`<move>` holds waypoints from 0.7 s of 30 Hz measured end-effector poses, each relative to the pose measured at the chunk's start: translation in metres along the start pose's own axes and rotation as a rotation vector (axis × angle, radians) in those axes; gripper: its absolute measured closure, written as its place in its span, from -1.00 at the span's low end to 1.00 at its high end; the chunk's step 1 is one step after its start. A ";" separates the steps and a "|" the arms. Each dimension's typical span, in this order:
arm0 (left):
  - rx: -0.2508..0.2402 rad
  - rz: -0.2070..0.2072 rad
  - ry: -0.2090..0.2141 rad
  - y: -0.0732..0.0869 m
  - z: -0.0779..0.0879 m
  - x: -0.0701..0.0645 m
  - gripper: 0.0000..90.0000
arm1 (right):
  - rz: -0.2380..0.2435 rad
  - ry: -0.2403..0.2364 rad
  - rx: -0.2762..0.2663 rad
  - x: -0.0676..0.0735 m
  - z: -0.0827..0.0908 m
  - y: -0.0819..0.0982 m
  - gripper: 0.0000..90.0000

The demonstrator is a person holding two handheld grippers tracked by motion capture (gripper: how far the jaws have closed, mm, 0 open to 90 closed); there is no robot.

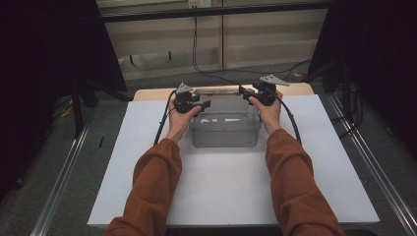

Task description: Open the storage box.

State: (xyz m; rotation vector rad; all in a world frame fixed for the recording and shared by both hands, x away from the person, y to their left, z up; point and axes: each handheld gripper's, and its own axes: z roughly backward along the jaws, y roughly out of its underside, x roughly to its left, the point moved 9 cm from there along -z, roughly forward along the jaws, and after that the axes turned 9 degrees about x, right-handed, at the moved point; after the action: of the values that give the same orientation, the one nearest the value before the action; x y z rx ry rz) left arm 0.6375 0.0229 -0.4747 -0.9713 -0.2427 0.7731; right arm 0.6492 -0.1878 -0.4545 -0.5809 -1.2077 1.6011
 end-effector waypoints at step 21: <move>0.017 0.005 0.012 0.002 0.002 -0.006 -0.35 | 0.049 0.014 0.007 0.002 0.002 -0.002 -0.35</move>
State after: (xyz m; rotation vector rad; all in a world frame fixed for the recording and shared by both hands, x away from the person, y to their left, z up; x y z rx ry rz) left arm 0.6314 0.0207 -0.4741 -0.9607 -0.2226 0.7727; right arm 0.6471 -0.1869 -0.4515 -0.6213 -1.1851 1.6391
